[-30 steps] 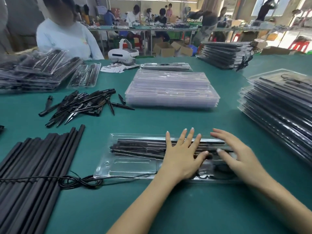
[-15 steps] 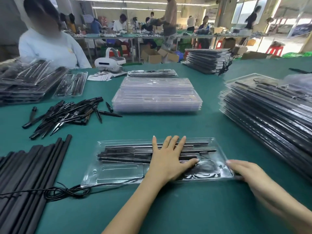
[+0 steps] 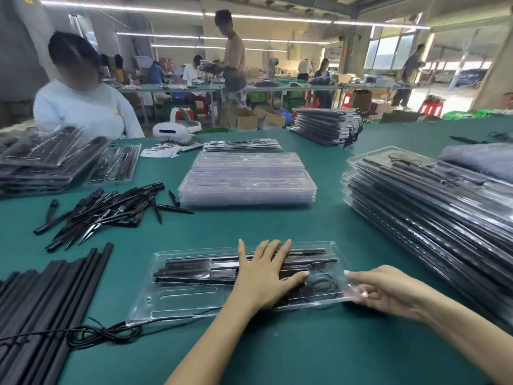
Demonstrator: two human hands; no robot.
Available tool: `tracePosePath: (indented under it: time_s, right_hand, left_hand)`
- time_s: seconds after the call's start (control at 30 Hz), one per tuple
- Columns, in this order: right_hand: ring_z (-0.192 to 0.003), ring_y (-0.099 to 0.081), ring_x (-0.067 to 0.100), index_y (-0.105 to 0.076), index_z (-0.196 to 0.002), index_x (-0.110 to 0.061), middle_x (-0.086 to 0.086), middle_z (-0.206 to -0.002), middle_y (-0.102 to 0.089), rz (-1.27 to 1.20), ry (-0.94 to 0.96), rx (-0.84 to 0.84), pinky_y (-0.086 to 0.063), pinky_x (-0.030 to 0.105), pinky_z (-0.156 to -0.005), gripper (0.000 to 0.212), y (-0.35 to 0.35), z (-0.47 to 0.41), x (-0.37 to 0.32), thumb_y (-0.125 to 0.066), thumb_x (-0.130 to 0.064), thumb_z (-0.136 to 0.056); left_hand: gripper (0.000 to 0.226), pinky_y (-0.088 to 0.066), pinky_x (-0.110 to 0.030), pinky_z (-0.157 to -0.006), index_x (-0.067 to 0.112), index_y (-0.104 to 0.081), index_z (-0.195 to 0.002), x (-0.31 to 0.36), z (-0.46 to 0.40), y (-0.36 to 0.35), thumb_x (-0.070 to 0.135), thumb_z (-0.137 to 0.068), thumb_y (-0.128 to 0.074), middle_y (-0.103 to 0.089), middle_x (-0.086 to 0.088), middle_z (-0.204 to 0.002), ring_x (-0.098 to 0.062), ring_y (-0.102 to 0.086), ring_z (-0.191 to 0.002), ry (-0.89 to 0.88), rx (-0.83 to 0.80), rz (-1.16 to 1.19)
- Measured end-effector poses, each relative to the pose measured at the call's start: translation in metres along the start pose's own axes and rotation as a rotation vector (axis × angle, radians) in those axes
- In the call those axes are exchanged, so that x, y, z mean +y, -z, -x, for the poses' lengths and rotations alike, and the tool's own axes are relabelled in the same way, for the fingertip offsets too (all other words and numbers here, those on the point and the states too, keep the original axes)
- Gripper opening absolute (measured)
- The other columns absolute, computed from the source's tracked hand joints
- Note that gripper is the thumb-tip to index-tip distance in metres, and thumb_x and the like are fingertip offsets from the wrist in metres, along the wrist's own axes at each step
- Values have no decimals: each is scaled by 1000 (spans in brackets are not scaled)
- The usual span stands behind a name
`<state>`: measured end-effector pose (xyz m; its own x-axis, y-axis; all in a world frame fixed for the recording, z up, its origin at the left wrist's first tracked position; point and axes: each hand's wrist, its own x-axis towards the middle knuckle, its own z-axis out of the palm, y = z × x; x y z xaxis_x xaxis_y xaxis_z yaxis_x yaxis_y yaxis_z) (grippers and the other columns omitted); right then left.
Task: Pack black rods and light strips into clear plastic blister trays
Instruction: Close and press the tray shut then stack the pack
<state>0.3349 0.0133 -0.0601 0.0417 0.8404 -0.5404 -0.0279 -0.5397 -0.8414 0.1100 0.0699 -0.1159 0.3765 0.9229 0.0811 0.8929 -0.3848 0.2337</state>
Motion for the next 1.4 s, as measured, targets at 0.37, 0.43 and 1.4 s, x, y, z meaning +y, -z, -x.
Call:
tracePosePath:
  time_s: [0.37, 0.43, 1.4]
  right_hand:
    - [-33, -41, 8, -63, -59, 6, 3, -42, -46, 165, -16, -58, -42, 18, -37, 26, -2, -7, -3, -66, 2, -85]
    - [-33, -48, 9, -60, -62, 6, 4, -41, -51, 218, 6, -48, -44, 17, -38, 27, -4, -7, -2, -62, 1, -88]
    - [-44, -55, 24, -66, -73, 15, 21, -73, -56, 144, -92, -68, -53, 24, -40, 17, 4, -22, 3, -57, 11, -86]
  left_hand:
    - [75, 21, -55, -111, 40, -8, -151, 0, 2, 3, 76, -86, -19, -12, 13, -158, -6, -2, -146, -8, -10, 10]
    - [75, 21, -55, -111, 40, -8, -151, 0, 3, 3, 76, -86, -19, -12, 13, -158, -6, -2, -146, -11, -8, 12]
    - [74, 20, -52, -112, 37, -14, -151, 2, 7, 9, 73, -88, -25, -14, 10, -159, -8, -2, -146, -7, -41, 74]
